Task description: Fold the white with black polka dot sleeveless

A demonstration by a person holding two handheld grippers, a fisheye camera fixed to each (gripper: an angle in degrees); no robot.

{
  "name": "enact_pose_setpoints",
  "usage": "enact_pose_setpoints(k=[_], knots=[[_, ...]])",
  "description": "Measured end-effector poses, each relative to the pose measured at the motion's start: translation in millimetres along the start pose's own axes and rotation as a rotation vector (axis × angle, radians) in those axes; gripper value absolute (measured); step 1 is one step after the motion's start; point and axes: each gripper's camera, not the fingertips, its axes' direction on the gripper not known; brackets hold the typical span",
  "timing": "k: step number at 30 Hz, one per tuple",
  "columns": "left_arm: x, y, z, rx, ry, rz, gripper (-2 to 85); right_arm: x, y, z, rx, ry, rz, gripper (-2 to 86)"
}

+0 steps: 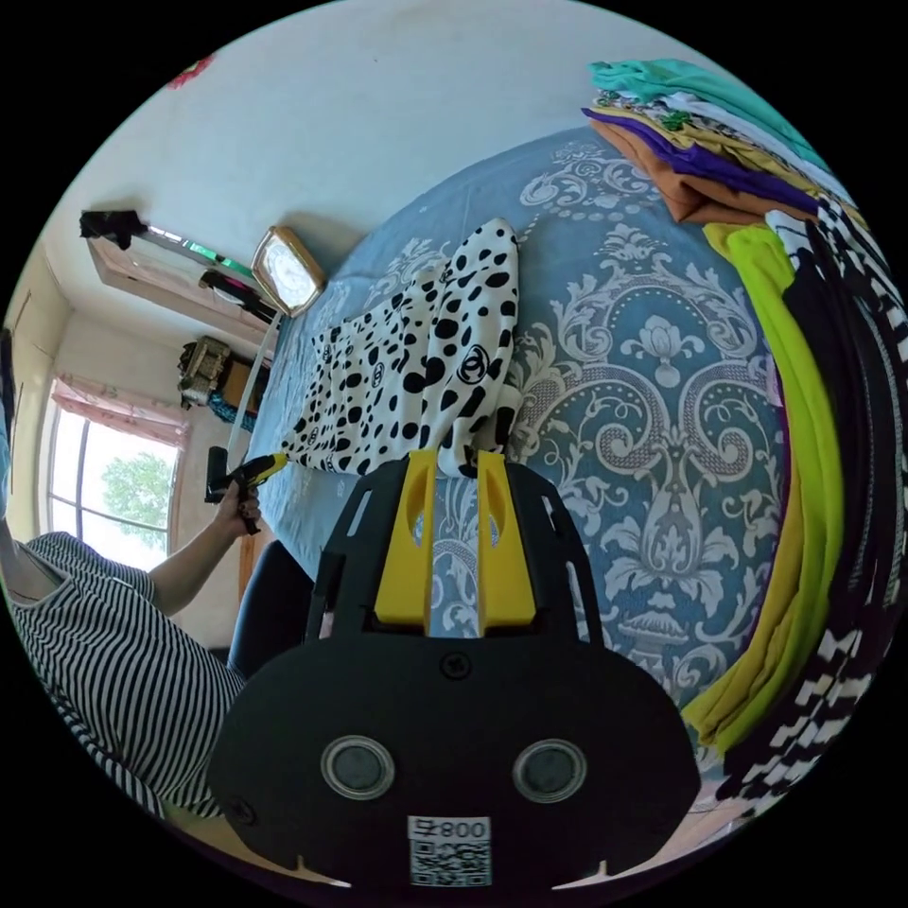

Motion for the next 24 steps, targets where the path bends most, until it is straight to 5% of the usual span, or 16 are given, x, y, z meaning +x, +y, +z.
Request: enact_pose_setpoints(k=[24], knots=[[55.4,-10.4,-85.9,-0.027,-0.015,-0.045,2.0,43.4,25.7,-49.9,-0.12,-0.113,0.083,0.9]])
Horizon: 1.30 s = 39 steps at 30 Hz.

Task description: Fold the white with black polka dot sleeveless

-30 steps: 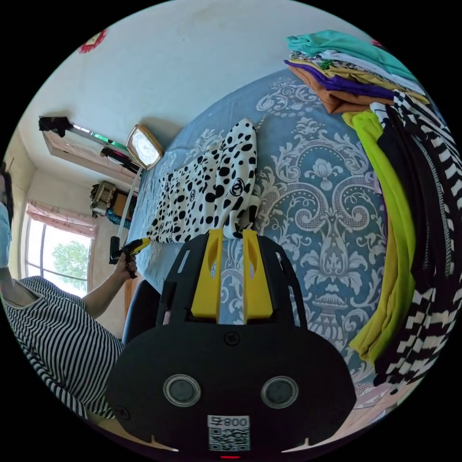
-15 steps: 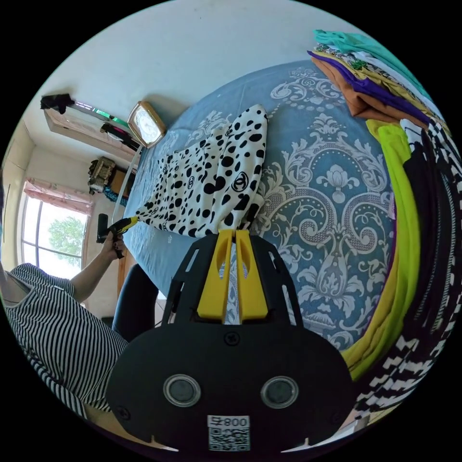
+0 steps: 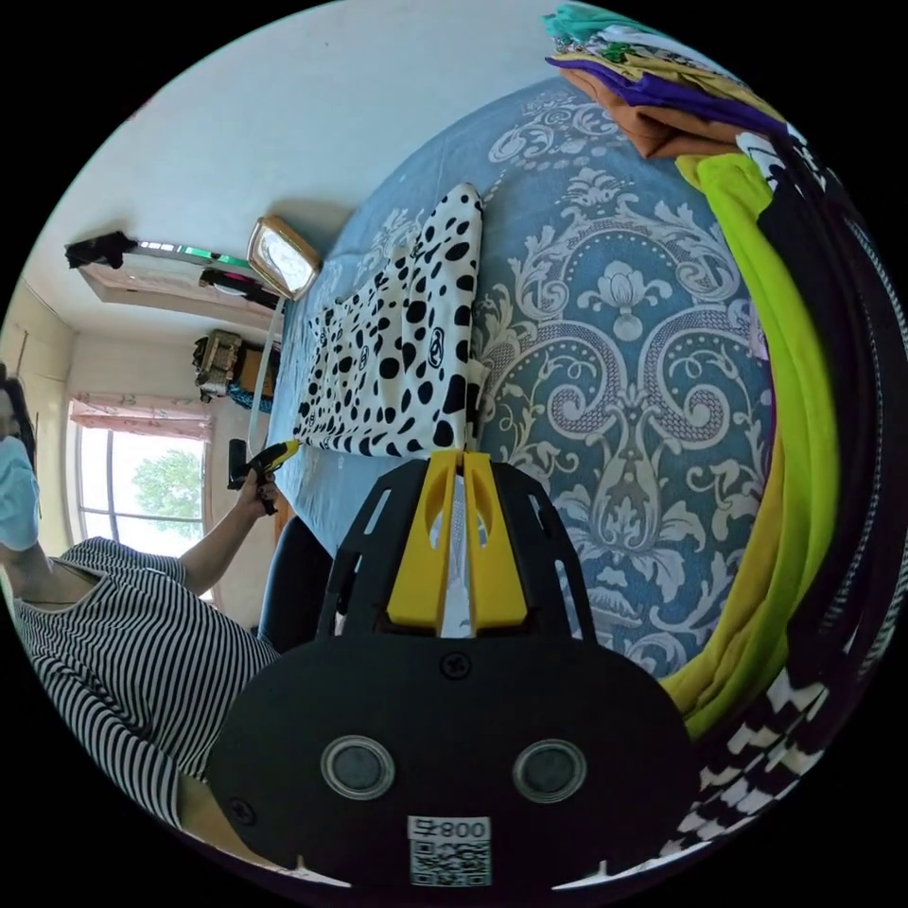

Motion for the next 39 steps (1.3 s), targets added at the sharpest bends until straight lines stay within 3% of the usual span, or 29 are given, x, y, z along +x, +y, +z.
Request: enact_pose_setpoints(k=[7,10,18,25,30,39], knots=[[76.1,-3.7,-41.2,0.105,-0.071,0.037,1.8,-0.4,26.6,-31.2,0.118,-0.02,0.066,0.2],[122.5,-19.5,-44.3,0.109,-0.097,0.097,1.2,-24.7,27.0,-32.2,0.157,-0.08,-0.001,0.1],[201.0,-76.7,-10.2,-0.02,-0.199,0.116,0.3,-59.7,-0.7,46.1,-0.097,0.196,-0.08,0.0],[288.9,-106.4,-18.1,-0.031,-0.24,0.12,0.3,-40.3,14.7,37.5,-0.041,0.131,-0.026,0.1],[353.2,-127.3,-27.2,0.033,-0.196,0.141,0.8,-36.0,34.7,12.8,0.08,0.069,0.004,0.9],[548.6,-166.5,31.9,-0.075,-0.055,0.392,4.3,-0.5,68.5,0.8,0.173,0.094,0.103,6.2]])
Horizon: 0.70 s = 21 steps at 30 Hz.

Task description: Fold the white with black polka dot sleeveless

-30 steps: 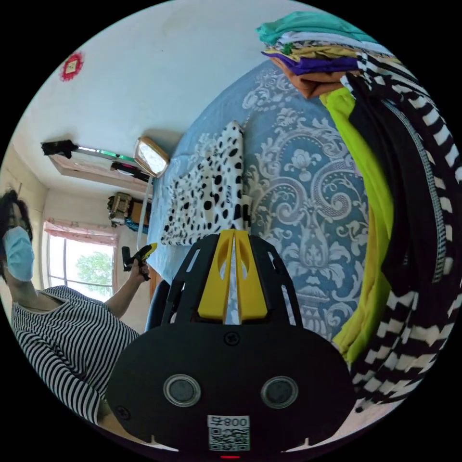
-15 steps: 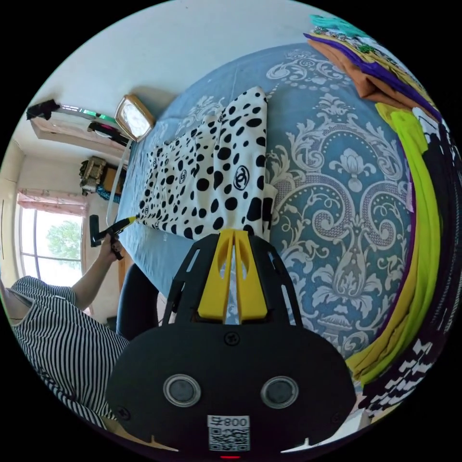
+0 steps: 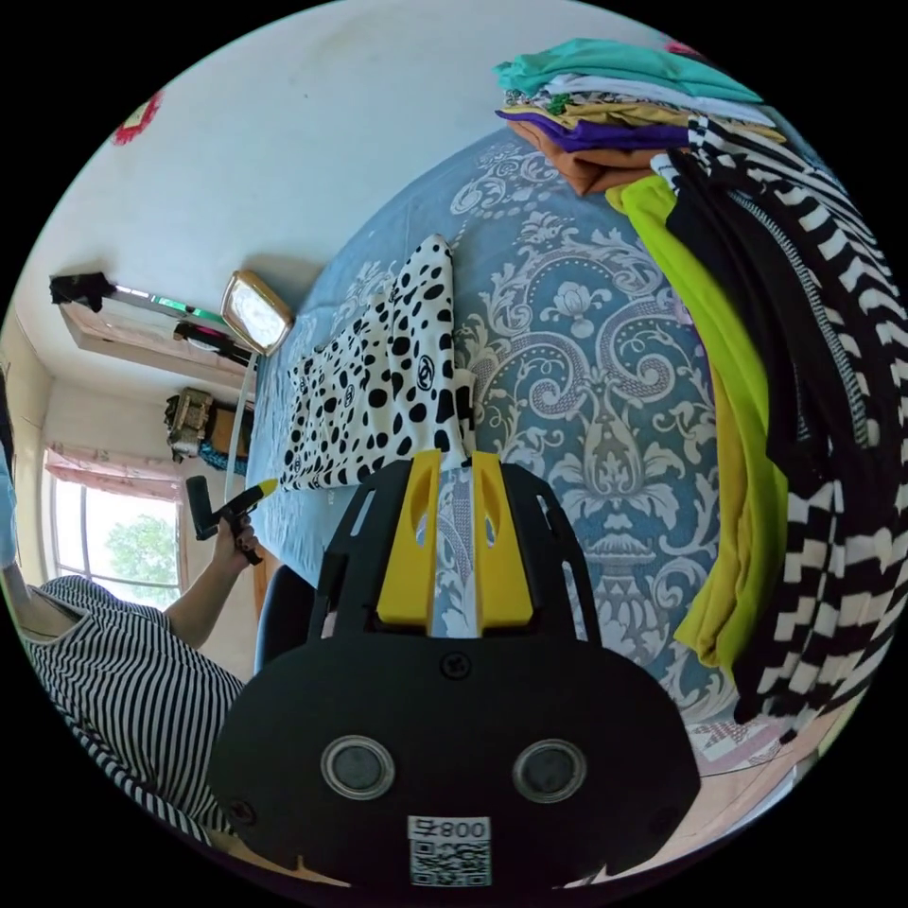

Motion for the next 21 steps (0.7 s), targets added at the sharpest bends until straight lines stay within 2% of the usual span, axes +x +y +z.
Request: enact_pose_setpoints(k=[3,10,15,17,21], knots=[[69.4,-48.3,34.3,-0.059,0.063,0.116,5.4,6.7,-3.0,16.2,-0.02,0.033,0.001,6.1],[245.4,-158.9,121.6,-0.18,0.147,0.386,7.0,29.5,-4.6,35.4,-0.031,-0.042,0.015,2.9],[363.9,-219.0,170.3,-0.195,0.102,0.571,8.5,30.3,-8.2,32.4,-0.003,-0.123,-0.02,2.3],[414.3,-243.7,195.3,-0.216,0.031,0.643,8.6,30.2,-10.3,34.7,-0.003,-0.148,-0.029,2.2],[462.9,-272.3,225.5,-0.265,-0.045,0.677,6.4,28.0,-17.2,49.4,-0.027,-0.22,-0.062,2.1]])
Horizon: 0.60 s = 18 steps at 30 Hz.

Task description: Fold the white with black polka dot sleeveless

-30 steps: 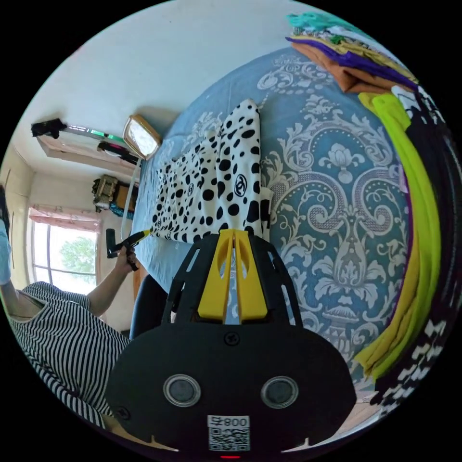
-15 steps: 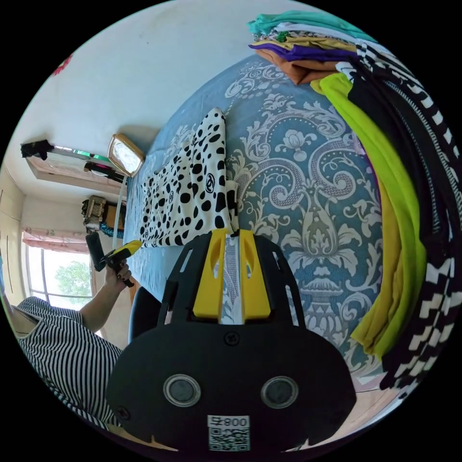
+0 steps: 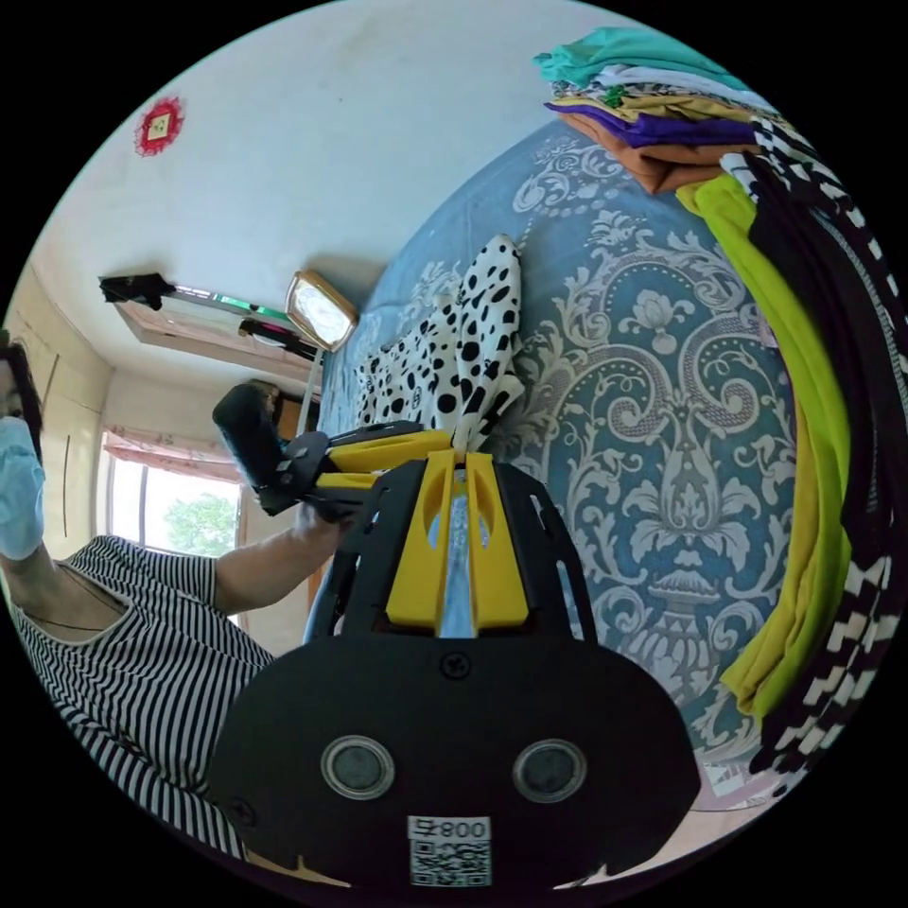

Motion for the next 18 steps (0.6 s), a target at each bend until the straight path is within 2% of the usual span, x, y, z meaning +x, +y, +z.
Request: enact_pose_setpoints(k=[2,5,11,18], knots=[[2.3,-21.5,-1.5,-0.013,-0.041,-0.033,3.9,1.0,-4.5,10.5,-0.025,0.008,-0.013,2.1],[-3.6,-32.5,-16.0,0.029,-0.01,-0.096,2.7,7.0,-11.6,18.8,-0.022,0.003,-0.036,2.1],[-16.0,-44.0,-38.3,0.098,0.037,-0.198,2.0,46.2,-40.1,22.9,0.105,-0.011,-0.024,4.2],[-8.5,-56.8,-36.3,0.089,0.046,-0.175,1.9,87.8,-137.9,87.4,0.073,-0.034,-0.001,8.2]])
